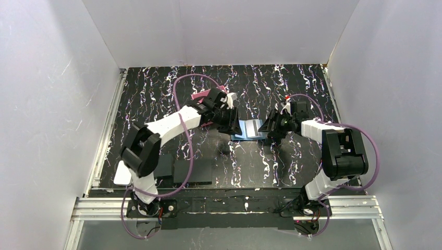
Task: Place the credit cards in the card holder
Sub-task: Insert the credit card into the card holder, then close the card holder at the center of the board.
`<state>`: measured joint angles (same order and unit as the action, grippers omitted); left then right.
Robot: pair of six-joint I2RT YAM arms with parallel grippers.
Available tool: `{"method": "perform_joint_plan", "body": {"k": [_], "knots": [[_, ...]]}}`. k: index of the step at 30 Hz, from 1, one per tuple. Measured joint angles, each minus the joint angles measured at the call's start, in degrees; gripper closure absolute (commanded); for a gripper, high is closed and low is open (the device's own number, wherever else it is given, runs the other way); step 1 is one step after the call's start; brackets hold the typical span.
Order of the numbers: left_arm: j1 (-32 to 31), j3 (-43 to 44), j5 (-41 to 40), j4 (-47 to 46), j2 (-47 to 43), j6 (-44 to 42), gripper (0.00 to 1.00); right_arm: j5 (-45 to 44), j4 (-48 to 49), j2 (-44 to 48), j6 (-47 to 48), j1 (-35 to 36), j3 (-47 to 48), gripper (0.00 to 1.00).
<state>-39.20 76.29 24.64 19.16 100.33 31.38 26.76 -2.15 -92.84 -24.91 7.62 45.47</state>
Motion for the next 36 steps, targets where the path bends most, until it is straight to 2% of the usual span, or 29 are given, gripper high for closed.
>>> {"method": "perform_joint_plan", "body": {"k": [6,8,14,21,28,36], "knots": [[-0.39,6.78,1.75,-2.49,13.11,0.72,0.84,3.61,3.85,0.02,-1.53,-2.19,-2.36,0.31],[-0.39,9.14,1.20,-2.27,16.61,0.74,0.87,5.05,5.46,0.00,-1.97,-2.86,-3.30,0.31],[-0.39,11.39,-2.62,-0.79,22.47,1.31,0.89,8.31,8.00,-1.16,-2.54,-3.65,-4.04,0.35],[-0.33,10.51,-3.19,-2.01,22.47,2.03,0.89,12.90,12.39,-4.24,-4.07,-3.93,-4.07,0.40],[-0.24,7.63,-2.69,-5.35,21.24,2.69,0.89,13.94,17.81,-5.77,-6.91,-4.15,-4.98,0.45],[-0.22,5.88,-1.77,-7.89,20.74,3.37,0.89,17.40,24.46,-5.51,-14.29,-2.16,-5.99,0.46]]}}
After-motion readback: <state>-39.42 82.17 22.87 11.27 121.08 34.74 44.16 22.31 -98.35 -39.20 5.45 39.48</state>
